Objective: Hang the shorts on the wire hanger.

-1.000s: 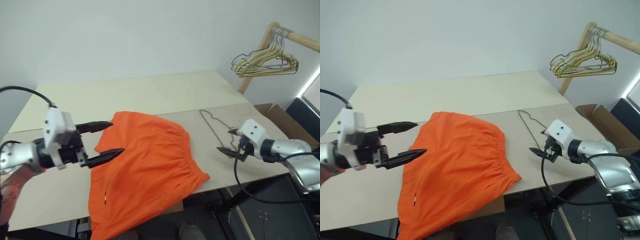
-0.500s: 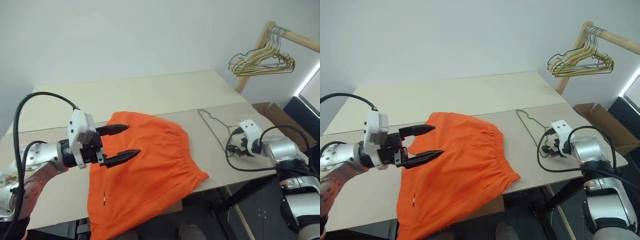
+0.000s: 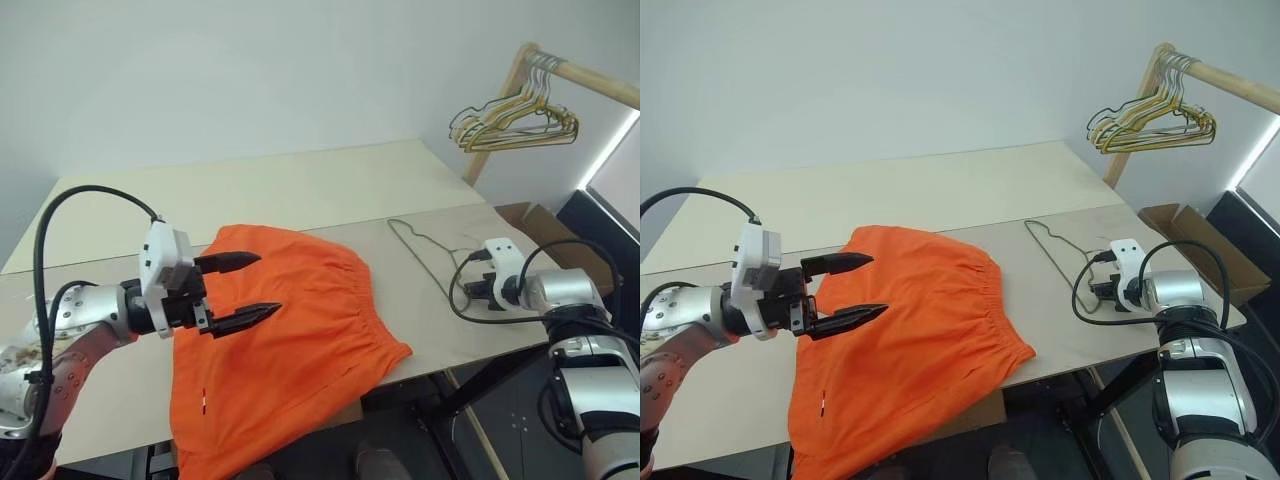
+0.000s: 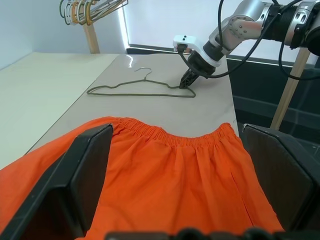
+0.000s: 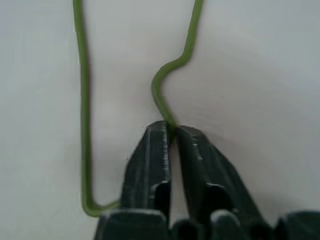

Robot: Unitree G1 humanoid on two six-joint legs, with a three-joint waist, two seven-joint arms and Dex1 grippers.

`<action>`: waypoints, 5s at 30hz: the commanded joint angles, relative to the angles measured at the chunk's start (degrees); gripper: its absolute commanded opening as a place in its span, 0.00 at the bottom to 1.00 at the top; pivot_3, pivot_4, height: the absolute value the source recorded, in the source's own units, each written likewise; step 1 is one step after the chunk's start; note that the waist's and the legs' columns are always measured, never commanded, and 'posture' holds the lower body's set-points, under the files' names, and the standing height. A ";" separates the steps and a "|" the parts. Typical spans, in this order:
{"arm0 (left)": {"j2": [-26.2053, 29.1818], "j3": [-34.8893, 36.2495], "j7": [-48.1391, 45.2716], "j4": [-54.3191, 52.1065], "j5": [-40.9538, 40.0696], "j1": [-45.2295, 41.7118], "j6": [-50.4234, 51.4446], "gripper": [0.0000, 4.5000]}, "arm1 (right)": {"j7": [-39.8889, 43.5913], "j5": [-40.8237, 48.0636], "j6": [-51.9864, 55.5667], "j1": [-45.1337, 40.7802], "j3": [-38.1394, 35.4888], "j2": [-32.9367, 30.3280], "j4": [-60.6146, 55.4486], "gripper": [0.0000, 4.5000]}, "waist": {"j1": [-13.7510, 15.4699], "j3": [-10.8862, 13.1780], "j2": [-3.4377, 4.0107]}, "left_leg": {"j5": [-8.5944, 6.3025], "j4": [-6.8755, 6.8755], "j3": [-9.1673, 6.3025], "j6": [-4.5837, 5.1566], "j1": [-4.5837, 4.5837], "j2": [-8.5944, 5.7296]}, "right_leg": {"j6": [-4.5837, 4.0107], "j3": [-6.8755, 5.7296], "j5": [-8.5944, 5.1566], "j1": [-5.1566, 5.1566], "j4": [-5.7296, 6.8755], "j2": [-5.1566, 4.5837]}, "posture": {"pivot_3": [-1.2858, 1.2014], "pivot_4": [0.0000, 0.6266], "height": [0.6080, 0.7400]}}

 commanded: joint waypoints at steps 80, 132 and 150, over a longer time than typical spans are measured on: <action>-0.63 -11.85 -6.85 19.68 20.72 -15.98 -3.54 0.00 | -0.65 -13.87 -102.13 -4.81 11.77 -1.54 -13.29 0.17 | -1.11 0.10 0.15 | -0.05 0.00 -0.73 -0.05 -0.04 -0.14 | 0.02 0.02 0.00 -0.10 0.04 -0.16 | 0.51 0.00 1.00; 3.68 -9.43 -14.93 16.80 19.66 -14.08 -9.87 0.32 | 51.35 -6.71 -33.65 -19.12 19.89 1.18 -22.96 0.00 | 3.35 0.32 0.48 | 0.05 0.31 -0.26 -0.21 -0.87 0.01 | -0.15 -0.14 0.05 -1.13 0.71 0.08 | 0.51 0.00 1.00; 0.67 4.87 -11.43 1.50 10.50 4.52 -9.79 1.00 | 41.00 11.94 18.58 21.34 -6.30 -22.78 -35.89 0.00 | 6.54 0.40 0.45 | 0.03 0.43 -0.08 -0.17 -0.75 0.06 | -0.22 -0.11 -0.03 -0.91 0.68 0.13 | 0.54 0.04 1.00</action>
